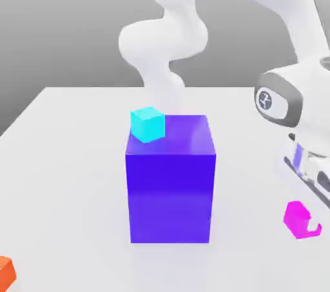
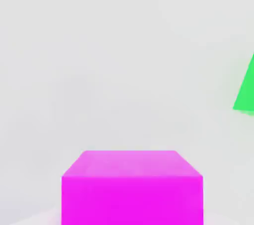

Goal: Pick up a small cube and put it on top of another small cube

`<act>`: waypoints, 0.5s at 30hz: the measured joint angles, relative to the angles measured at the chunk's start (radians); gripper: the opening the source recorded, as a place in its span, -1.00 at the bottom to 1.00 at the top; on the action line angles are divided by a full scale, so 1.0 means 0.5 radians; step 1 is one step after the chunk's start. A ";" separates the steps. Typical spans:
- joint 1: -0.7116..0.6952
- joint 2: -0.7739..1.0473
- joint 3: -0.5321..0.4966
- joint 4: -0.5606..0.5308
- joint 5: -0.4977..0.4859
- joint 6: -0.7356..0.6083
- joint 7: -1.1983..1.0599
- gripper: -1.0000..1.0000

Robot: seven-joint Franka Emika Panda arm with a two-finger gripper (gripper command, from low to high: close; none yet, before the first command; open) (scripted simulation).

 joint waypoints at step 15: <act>0.003 0.569 0.034 0.755 0.013 -0.168 -0.070 1.00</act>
